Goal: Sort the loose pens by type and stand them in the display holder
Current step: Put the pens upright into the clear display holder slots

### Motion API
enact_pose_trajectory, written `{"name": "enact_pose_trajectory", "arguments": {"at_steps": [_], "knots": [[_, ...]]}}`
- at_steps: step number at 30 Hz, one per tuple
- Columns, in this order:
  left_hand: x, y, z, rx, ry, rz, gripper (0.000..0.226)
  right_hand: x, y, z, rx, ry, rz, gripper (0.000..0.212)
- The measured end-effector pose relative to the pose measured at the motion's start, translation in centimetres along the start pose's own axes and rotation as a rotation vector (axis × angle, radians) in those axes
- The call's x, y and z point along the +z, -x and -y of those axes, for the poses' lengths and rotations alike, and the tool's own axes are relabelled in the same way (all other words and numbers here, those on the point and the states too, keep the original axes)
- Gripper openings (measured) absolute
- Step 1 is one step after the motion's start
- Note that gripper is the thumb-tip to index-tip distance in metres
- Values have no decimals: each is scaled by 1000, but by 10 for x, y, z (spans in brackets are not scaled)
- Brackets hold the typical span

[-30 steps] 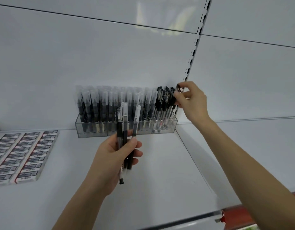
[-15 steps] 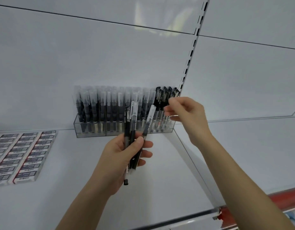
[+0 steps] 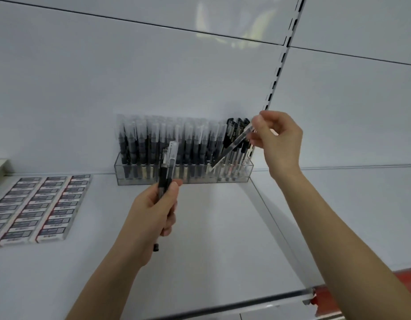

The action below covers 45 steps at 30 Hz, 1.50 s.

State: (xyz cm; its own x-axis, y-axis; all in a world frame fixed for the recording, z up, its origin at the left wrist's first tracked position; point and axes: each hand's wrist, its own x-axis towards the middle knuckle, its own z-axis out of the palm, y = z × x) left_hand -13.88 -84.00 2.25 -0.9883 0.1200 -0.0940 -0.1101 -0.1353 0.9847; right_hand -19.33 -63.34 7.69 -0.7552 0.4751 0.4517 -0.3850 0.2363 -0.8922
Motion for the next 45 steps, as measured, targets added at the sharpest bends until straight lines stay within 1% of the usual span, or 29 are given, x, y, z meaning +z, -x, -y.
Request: {"name": "enact_pose_trajectory", "arguments": {"at_steps": [3,6,8,14,19,21,24,26,28,29,30,32,34,41,43,45], "knots": [[-4,1,0,-1,-13,-16,15,15,-10,-2,-95,100,-9,11],[-7,2,0,11,-27,-35,11,28,-14,-3,-178,205,52,13],[-9,3,1,26,-41,-41,12,34,-15,-4,-219,253,87,19],[-11,5,3,76,-26,-21,15,39,-20,-2,-289,320,199,22],[-12,2,4,93,3,-35,16,43,-12,-21,-293,450,360,22],[-12,2,3,102,7,-32,15,44,-3,-32,-264,465,385,25],[-12,3,2,114,24,-21,15,41,0,-33,-192,415,368,32],[-12,3,0,116,42,-7,15,36,6,-27,-168,389,310,37],[-8,4,-3,112,64,18,13,31,17,-18,-134,284,235,33],[-6,4,-3,110,70,34,13,28,24,-12,-89,196,232,28],[-4,5,-4,111,73,53,13,26,32,-5,-26,104,269,22],[1,5,-3,112,69,88,14,25,44,4,119,-34,411,16],[6,4,-3,114,60,118,14,24,49,9,191,-95,495,11],[13,0,1,108,26,144,14,17,47,11,239,-146,499,7],[11,-1,2,94,-3,126,14,14,39,11,217,-148,432,9],[7,-3,3,85,-64,91,14,9,25,10,163,-126,290,12]]}}
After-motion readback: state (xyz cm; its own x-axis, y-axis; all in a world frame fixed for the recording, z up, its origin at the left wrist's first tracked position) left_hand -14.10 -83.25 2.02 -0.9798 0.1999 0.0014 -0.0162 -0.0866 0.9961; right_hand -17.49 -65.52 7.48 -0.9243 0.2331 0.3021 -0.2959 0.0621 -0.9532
